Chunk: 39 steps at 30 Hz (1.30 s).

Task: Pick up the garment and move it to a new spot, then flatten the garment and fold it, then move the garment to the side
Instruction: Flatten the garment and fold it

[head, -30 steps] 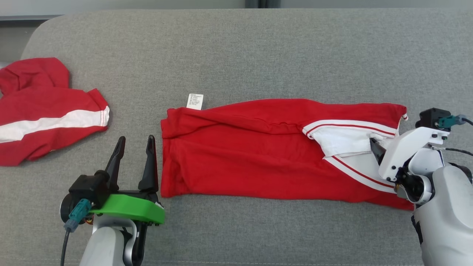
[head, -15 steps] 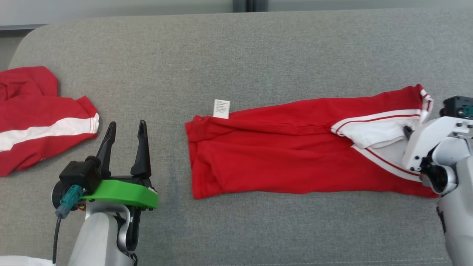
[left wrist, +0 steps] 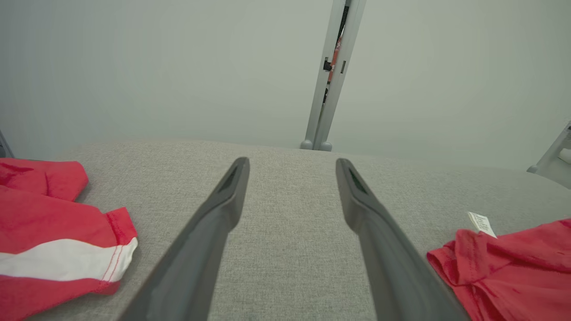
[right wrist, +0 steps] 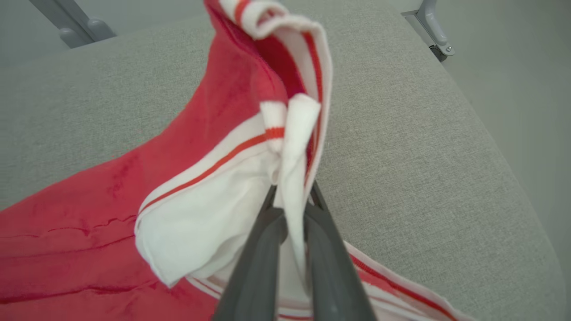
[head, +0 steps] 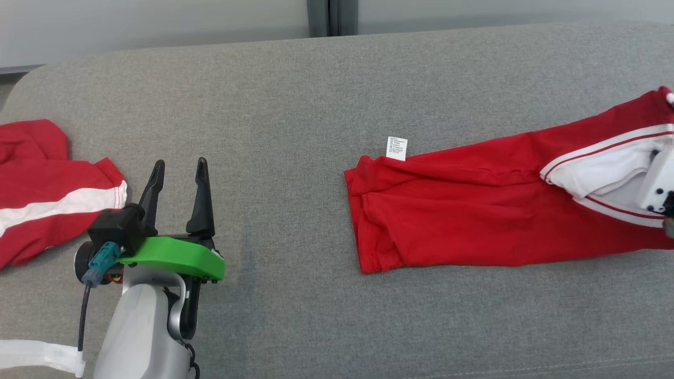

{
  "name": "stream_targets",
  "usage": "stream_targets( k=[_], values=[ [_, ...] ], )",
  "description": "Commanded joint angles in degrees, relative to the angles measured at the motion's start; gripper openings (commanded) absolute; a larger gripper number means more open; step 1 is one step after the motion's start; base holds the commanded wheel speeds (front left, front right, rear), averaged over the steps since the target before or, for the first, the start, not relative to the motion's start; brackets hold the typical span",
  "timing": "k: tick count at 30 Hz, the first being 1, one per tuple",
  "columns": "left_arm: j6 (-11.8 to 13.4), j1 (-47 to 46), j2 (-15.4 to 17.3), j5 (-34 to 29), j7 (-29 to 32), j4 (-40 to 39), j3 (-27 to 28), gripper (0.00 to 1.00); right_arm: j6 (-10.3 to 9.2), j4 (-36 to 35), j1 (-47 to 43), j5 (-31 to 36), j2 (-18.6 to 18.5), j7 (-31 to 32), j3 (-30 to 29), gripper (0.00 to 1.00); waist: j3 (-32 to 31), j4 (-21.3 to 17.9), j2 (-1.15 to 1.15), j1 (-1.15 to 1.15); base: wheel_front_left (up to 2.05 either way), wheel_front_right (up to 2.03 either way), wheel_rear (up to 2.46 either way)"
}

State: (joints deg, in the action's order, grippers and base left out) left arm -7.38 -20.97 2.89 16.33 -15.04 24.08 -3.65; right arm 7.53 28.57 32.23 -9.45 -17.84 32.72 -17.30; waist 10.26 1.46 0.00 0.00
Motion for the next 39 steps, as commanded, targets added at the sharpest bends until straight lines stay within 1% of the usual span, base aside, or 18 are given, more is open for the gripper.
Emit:
stream_targets(
  k=[1,4,9,12,18,25,26,28,29,34,37,39],
  values=[
    [-0.1,-0.4,0.1,-0.2,-0.2,0.2,-0.2,1.0,-0.07,-0.8,-0.1,0.2,1.5,0.6,1.1,0.0,-0.8,0.0,0.0,0.0,0.0,0.0,0.0],
    [-0.1,0.3,0.1,0.3,-0.2,0.6,-0.9,1.0,-0.04,-2.7,-1.2,-2.2,5.0,2.1,4.8,0.0,-1.7,0.5,0.0,0.0,0.0,0.0,0.0],
    [-0.1,1.2,0.1,0.4,-0.2,0.8,-2.2,1.0,-0.03,-5.7,-3.0,-4.5,8.6,4.2,13.2,0.0,-2.5,1.5,0.0,0.0,0.0,0.0,0.0],
    [-0.1,1.6,0.1,0.6,-0.2,0.8,-2.7,1.0,-0.04,-6.2,-3.2,-6.3,10.5,4.7,17.6,0.0,-2.6,2.3,0.0,0.0,0.0,0.0,0.0],
    [-0.1,0.8,0.1,1.2,-0.2,0.9,-4.1,1.0,-0.04,-3.2,-0.2,-8.1,13.5,4.0,23.5,0.0,-1.9,4.0,0.0,0.0,0.0,0.0,0.0],
    [-0.1,-0.6,0.1,2.1,-0.2,0.9,-5.3,1.0,-0.03,3.1,3.9,-9.6,14.8,1.8,28.2,0.0,-0.3,5.9,0.0,0.0,0.0,0.0,0.0],
    [-0.1,-0.8,0.1,2.3,-0.2,0.9,-5.5,1.0,-0.04,4.0,4.3,-9.9,14.9,1.6,29.0,0.18,-0.1,6.1,0.0,0.0,0.0,0.0,0.0],
    [-0.1,-1.1,0.1,2.7,-0.2,0.9,-5.9,1.0,-0.04,5.4,5.2,-11.0,14.9,0.6,30.6,0.49,0.2,6.5,0.0,0.0,0.0,0.0,0.0],
    [-0.1,-1.3,0.1,2.9,-0.2,0.9,-6.1,1.0,-0.04,6.0,5.5,-11.5,14.9,0.3,31.4,1.0,0.3,6.6,0.0,0.0,0.0,0.0,0.0],
    [-0.1,-1.2,0.1,2.7,-0.2,0.9,-6.1,1.0,-0.03,7.5,7.2,-15.2,14.9,-2.3,36.3,1.0,0.4,6.6,0.0,0.0,0.0,0.0,0.0],
    [-0.1,-0.9,0.1,2.2,-0.2,1.2,-5.6,1.0,-0.03,6.0,7.8,-18.7,14.9,-4.6,38.3,1.0,-0.1,6.1,0.0,0.0,0.0,0.0,0.0],
    [-0.1,-0.6,0.1,1.8,-0.2,1.2,-5.1,1.0,-0.03,3.9,8.1,-22.7,14.9,-6.2,39.1,1.0,-0.6,5.7,0.0,0.0,0.0,0.0,0.0]
  ],
)
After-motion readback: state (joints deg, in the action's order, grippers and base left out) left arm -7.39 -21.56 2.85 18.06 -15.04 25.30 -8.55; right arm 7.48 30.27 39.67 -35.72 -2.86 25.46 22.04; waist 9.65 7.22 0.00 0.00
